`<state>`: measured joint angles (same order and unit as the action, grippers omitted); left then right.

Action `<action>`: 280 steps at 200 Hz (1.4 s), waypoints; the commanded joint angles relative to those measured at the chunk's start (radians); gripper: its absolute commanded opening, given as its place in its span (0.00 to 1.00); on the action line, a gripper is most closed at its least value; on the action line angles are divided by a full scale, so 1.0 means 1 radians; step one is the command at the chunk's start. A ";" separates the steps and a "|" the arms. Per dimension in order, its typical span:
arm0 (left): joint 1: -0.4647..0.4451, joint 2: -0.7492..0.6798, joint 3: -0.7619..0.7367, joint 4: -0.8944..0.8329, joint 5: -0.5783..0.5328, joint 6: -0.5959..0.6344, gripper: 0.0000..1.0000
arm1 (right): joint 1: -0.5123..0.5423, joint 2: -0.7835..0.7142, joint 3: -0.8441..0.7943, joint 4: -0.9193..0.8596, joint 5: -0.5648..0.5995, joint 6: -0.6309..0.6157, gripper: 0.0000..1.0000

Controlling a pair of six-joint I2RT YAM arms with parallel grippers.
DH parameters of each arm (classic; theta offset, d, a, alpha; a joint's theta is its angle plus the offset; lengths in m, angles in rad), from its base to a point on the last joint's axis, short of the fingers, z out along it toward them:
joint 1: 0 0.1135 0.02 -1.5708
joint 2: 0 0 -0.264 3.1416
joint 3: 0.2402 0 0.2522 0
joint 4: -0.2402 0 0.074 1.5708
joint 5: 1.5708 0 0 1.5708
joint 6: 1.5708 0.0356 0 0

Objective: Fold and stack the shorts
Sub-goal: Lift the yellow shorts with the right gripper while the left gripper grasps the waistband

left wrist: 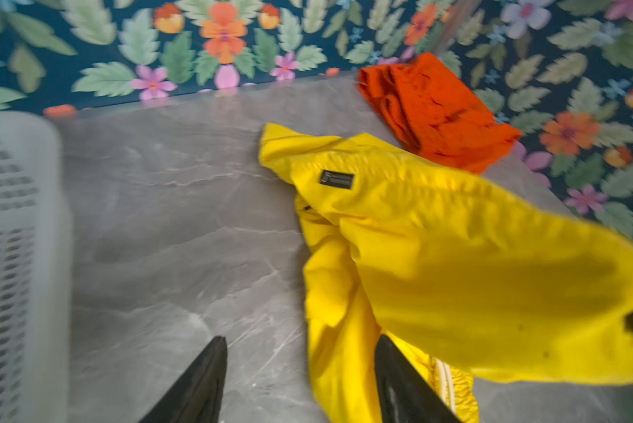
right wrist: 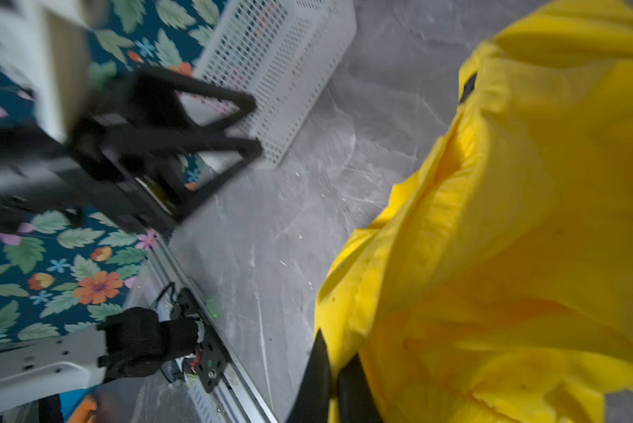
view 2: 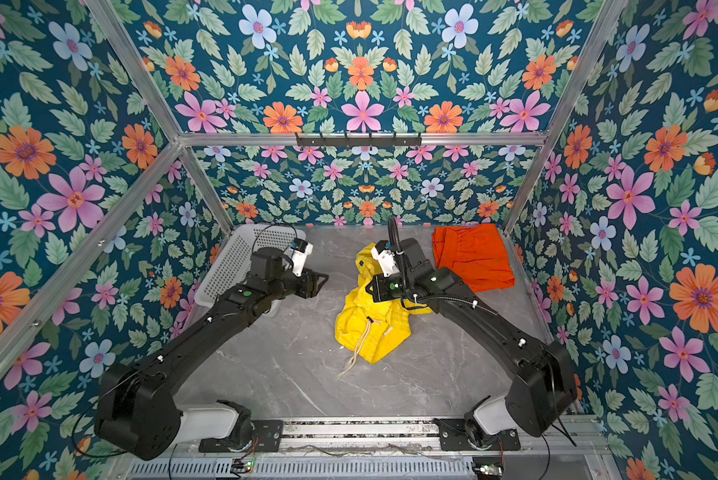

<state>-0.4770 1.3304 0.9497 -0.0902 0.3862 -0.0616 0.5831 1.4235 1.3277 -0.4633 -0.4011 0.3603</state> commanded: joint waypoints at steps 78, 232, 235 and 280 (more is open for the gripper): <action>-0.113 -0.016 -0.218 0.195 0.151 0.002 0.71 | -0.025 0.043 0.231 0.026 0.077 0.071 0.00; -0.146 0.071 -0.348 0.368 -0.154 -0.001 0.72 | -0.036 0.071 0.342 0.071 -0.005 0.060 0.00; -0.146 0.078 -0.343 0.373 -0.149 -0.001 0.70 | -0.037 0.070 0.344 0.071 -0.007 0.059 0.00; -0.146 0.146 -0.280 0.383 -0.073 0.012 0.29 | -0.036 0.067 0.371 0.042 -0.009 0.039 0.00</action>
<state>-0.6224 1.4719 0.6456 0.2619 0.2741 -0.0685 0.5461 1.4971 1.6806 -0.4595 -0.3923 0.4152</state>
